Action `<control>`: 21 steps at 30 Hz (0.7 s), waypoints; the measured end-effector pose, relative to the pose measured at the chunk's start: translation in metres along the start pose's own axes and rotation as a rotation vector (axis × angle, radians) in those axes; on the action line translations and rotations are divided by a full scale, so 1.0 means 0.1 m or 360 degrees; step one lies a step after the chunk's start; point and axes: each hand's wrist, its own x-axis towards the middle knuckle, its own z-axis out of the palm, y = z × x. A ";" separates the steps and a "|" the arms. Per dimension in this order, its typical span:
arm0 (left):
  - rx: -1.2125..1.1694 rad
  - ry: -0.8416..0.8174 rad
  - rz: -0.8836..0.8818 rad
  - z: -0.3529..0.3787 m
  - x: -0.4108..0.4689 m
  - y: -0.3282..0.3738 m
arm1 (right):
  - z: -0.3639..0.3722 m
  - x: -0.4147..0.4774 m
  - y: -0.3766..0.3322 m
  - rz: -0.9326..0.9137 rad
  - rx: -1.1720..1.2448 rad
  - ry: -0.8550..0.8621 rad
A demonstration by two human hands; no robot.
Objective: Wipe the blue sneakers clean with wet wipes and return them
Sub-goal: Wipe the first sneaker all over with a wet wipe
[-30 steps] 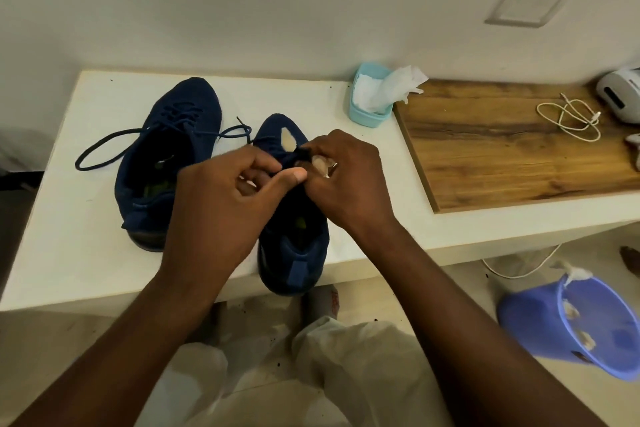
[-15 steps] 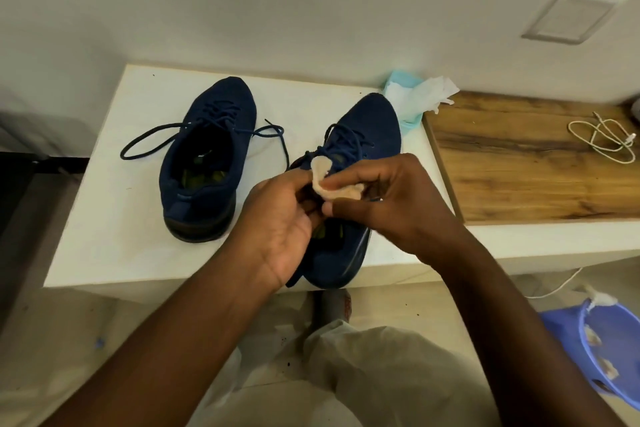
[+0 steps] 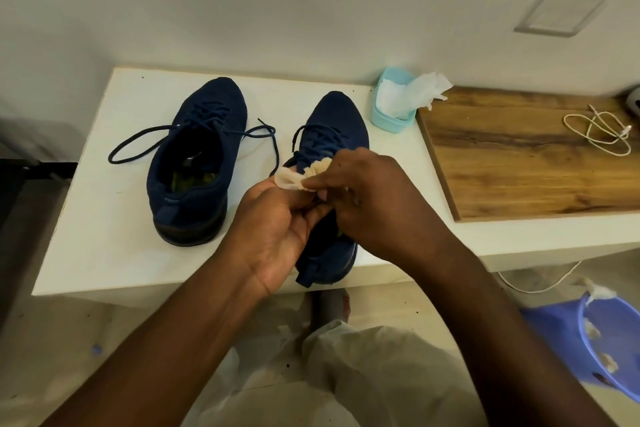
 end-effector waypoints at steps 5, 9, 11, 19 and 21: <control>0.0112 0.0016 0.0047 0.06 0.02 -0.02 | 0.06 0.18 0.17 0.0258 -0.0236 0.0248; 0.0170 0.0067 -0.0062 0.05 0.00 0.00 | 0.11 0.10 0.23 0.0392 -0.0008 0.0017; 0.0148 0.0062 -0.0108 0.05 0.01 0.03 | 0.12 0.00 0.22 0.0401 0.0301 0.0024; 0.0101 0.0099 -0.0303 0.20 0.03 0.07 | 0.07 0.01 0.30 0.0840 0.1275 0.0758; 0.0044 0.0118 -0.0334 0.22 0.05 0.08 | 0.05 0.03 0.36 0.0782 0.1028 0.0843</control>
